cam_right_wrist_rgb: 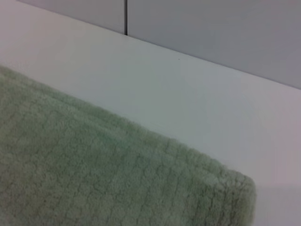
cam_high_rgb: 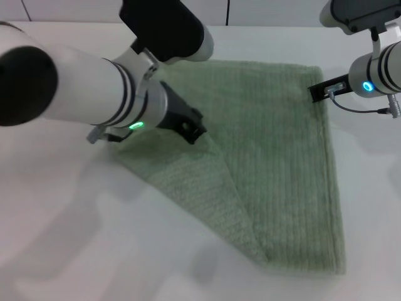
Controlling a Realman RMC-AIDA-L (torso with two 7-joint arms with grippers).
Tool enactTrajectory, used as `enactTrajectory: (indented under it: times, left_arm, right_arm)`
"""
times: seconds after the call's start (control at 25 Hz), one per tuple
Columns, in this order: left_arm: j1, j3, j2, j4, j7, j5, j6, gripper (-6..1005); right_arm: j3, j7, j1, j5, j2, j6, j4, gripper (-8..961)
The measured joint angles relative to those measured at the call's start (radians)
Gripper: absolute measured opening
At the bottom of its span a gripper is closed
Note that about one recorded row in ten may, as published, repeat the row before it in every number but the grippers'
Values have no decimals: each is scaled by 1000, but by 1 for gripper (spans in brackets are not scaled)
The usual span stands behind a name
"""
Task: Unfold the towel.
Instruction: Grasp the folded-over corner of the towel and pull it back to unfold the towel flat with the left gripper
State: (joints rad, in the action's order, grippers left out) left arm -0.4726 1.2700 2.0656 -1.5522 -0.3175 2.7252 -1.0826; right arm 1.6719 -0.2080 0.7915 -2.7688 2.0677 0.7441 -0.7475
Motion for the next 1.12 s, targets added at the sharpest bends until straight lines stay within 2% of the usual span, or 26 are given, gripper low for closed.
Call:
enactTrajectory:
  times: [0.28, 0.44, 0.56, 0.84, 1.12]
  left_arm:
    - [25, 4, 0, -153, 27, 80, -212, 20]
    - [27, 0, 1, -180, 43, 118, -268, 24]
    - [26, -1, 0, -211, 54, 159, -359, 27]
    - [36, 14, -4, -280, 48, 163, -466, 34]
    - [34, 28, -8, -286, 40, 164, -536, 41]
  right_arm:
    - [0, -2, 3, 0, 0, 0, 0, -1]
    - [0, -2, 3, 0, 0, -2, 1, 0]
    - [0, -2, 2, 0, 0, -2, 1, 0]
    - [0, -2, 2, 0, 0, -2, 1, -1]
    - [0, -2, 1, 0, 0, -2, 1, 0]
